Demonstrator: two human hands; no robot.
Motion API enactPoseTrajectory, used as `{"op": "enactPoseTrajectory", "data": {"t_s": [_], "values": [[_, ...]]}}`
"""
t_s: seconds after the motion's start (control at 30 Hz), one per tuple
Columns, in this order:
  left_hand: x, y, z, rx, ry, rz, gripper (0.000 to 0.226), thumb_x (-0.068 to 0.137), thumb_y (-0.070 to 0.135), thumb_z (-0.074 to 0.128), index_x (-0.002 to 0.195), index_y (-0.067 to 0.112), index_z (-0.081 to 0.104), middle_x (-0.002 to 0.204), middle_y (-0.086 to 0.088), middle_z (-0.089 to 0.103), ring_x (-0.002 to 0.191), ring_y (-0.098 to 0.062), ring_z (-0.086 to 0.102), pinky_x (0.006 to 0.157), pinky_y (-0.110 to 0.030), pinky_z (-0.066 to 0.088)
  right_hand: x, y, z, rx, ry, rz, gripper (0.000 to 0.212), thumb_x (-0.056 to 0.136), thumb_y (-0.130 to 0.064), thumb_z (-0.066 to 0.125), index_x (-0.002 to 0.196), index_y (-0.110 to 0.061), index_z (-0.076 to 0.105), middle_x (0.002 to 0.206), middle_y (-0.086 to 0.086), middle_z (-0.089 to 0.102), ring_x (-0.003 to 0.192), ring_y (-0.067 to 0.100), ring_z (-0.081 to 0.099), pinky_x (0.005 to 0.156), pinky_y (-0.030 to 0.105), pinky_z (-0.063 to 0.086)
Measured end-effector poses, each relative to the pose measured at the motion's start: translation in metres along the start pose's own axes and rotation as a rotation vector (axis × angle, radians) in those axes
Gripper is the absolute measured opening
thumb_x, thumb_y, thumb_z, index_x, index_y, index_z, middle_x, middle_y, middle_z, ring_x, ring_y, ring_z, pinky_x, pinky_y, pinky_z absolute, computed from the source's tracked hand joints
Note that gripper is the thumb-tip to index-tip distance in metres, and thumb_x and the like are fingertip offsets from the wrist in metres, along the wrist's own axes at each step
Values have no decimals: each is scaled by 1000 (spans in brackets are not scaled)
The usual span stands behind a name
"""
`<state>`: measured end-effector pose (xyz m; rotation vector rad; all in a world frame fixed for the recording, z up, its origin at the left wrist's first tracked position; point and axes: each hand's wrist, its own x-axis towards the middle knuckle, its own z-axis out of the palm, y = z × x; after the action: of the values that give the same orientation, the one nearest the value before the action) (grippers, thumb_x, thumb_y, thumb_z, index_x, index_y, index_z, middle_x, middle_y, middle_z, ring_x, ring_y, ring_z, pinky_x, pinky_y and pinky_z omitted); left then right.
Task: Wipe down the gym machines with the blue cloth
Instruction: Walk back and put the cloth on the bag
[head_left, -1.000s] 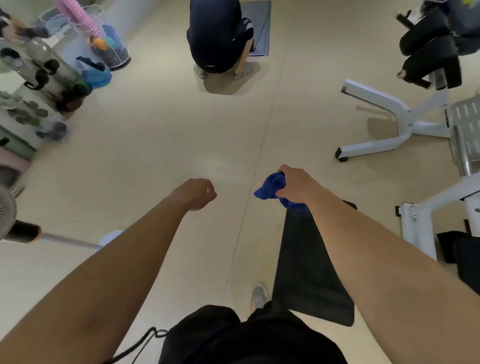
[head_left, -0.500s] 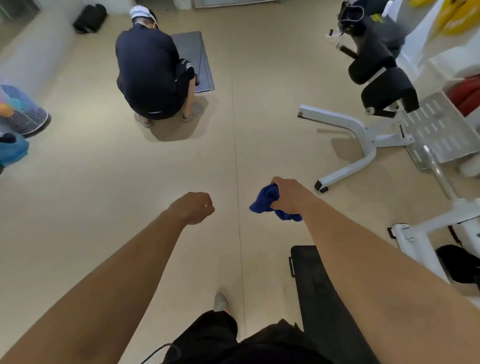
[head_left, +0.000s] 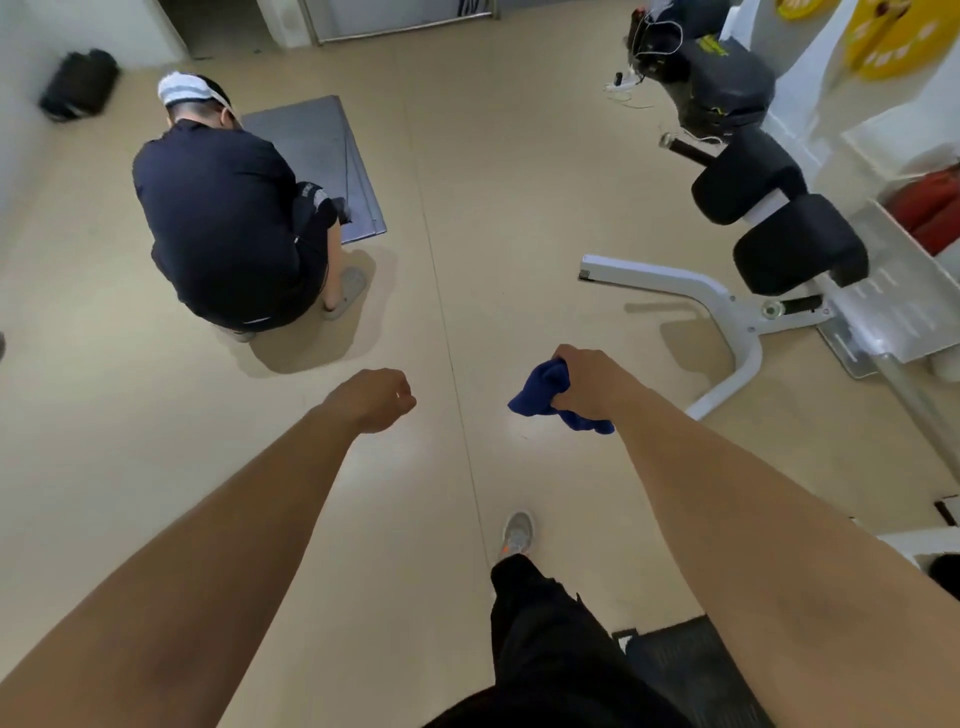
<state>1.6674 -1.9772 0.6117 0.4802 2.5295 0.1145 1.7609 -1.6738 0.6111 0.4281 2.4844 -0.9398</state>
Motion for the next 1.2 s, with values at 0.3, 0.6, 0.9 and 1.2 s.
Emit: {"op": "enactPoseTrajectory", "data": {"t_s": [0.3, 0.6, 0.9, 1.2], "values": [[211, 43, -143, -19, -49, 69, 34, 97, 42, 47, 121, 22, 59, 120, -1, 62, 101, -20, 57, 90, -39, 50, 196, -42, -156, -11, 45, 76, 34, 65, -28, 68, 63, -35, 35, 56, -2, 48, 33, 16, 37, 38, 22, 38], [467, 56, -270, 52, -60, 173, 31, 97, 42, 46, 118, 23, 58, 118, 0, 61, 100, -19, 54, 83, -35, 47, 402, -76, -286, 13, 58, 101, 22, 74, -15, 59, 85, -31, 47, 67, 0, 49, 49, 19, 41, 40, 19, 32], [705, 75, -437, 138, -101, 265, 27, 96, 38, 47, 112, 22, 61, 106, 3, 63, 96, -19, 57, 84, -36, 50, 596, -133, -445, 50, 205, 106, 37, 78, -16, 63, 111, -25, 51, 100, 1, 63, 85, 23, 64, 75, 45, 59], [953, 155, -553, 180, -65, 316, 18, 92, 38, 48, 101, 28, 60, 100, 6, 64, 94, -19, 58, 85, -35, 51, 798, -93, -595, 53, 235, 203, 37, 79, -13, 61, 114, -20, 51, 103, 3, 61, 84, 26, 62, 62, 33, 50]]}}
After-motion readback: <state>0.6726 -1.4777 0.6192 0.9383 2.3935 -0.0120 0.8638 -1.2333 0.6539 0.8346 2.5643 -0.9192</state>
